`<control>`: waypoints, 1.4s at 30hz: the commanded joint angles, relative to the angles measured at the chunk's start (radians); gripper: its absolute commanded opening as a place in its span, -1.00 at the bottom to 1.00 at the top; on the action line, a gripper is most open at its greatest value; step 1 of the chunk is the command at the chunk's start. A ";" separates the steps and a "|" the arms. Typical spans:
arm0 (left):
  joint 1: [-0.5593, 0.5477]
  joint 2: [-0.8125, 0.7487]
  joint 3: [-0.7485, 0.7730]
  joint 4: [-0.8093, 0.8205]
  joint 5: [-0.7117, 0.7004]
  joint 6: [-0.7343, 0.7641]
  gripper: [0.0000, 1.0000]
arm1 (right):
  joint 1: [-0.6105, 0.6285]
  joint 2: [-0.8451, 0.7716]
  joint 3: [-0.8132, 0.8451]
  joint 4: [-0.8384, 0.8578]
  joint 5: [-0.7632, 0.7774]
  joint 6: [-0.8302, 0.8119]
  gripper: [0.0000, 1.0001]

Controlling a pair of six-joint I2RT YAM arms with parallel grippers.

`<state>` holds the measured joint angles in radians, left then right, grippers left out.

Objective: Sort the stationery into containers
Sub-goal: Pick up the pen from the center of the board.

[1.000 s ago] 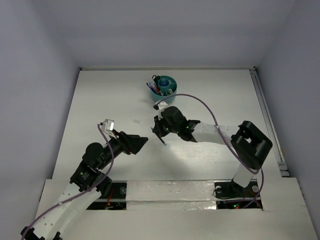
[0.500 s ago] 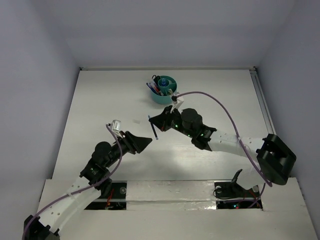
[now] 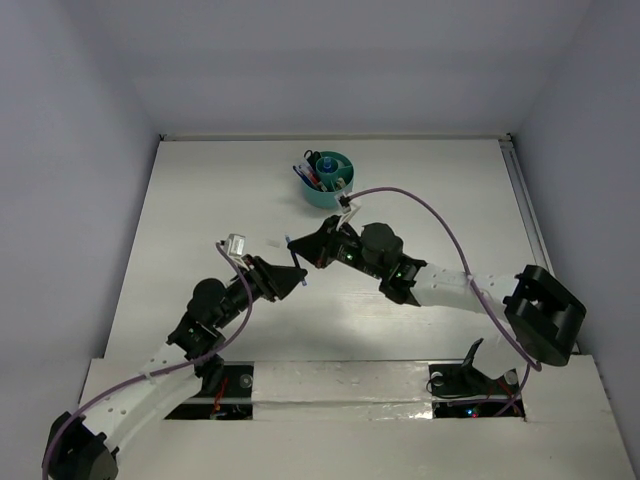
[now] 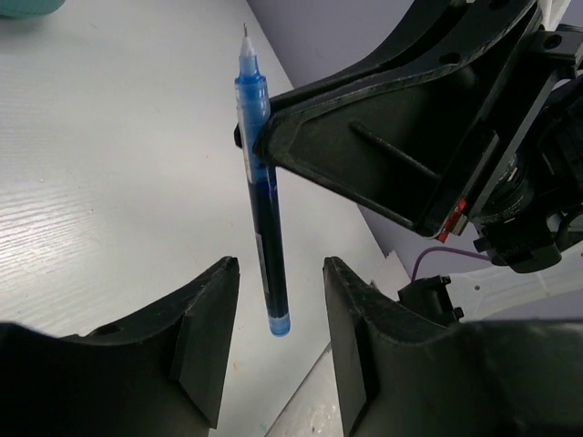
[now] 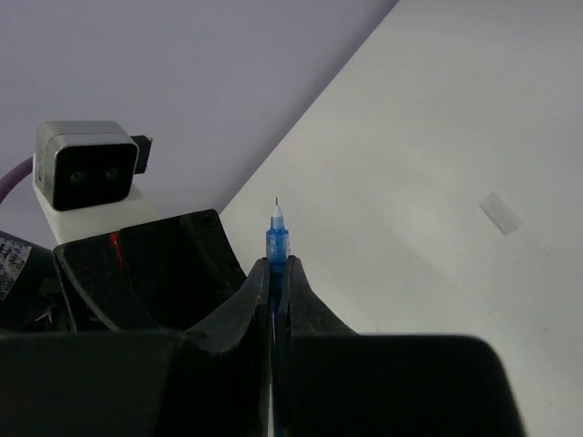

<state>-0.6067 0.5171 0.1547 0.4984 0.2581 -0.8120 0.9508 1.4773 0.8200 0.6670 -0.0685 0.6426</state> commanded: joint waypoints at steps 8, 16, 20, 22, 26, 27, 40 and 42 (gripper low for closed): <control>0.004 0.035 0.028 0.069 0.007 0.046 -0.99 | 0.009 0.008 -0.001 0.108 -0.030 0.012 -1.00; 0.004 -0.083 0.112 -0.142 -0.074 0.102 -1.00 | 0.009 -0.034 -0.001 0.071 -0.054 0.006 -0.30; 0.004 -0.135 0.218 -0.288 -0.097 0.158 -1.00 | 0.009 -0.110 -0.008 -0.010 -0.034 -0.069 0.40; 0.004 -0.140 0.298 -0.391 -0.126 0.191 -1.00 | 0.009 -0.146 -0.018 -0.052 -0.001 -0.093 0.42; 0.004 -0.149 0.414 -0.497 -0.183 0.267 -1.00 | -0.003 -0.184 -0.006 -0.125 -0.014 -0.141 -0.09; 0.004 -0.149 0.454 -0.541 -0.190 0.283 -1.00 | -0.020 -0.173 0.001 -0.136 -0.052 -0.136 -0.35; 0.004 -0.181 0.617 -0.709 -0.286 0.504 -1.00 | -0.047 0.202 0.405 -0.594 -0.100 -0.448 -0.20; 0.004 -0.187 0.608 -0.709 -0.307 0.514 -1.00 | -0.047 0.317 0.536 -0.664 -0.090 -0.514 0.12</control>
<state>-0.6067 0.3458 0.7486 -0.2039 -0.0101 -0.3588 0.9031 1.7069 1.2118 0.1539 -0.1833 0.2749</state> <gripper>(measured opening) 0.080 0.524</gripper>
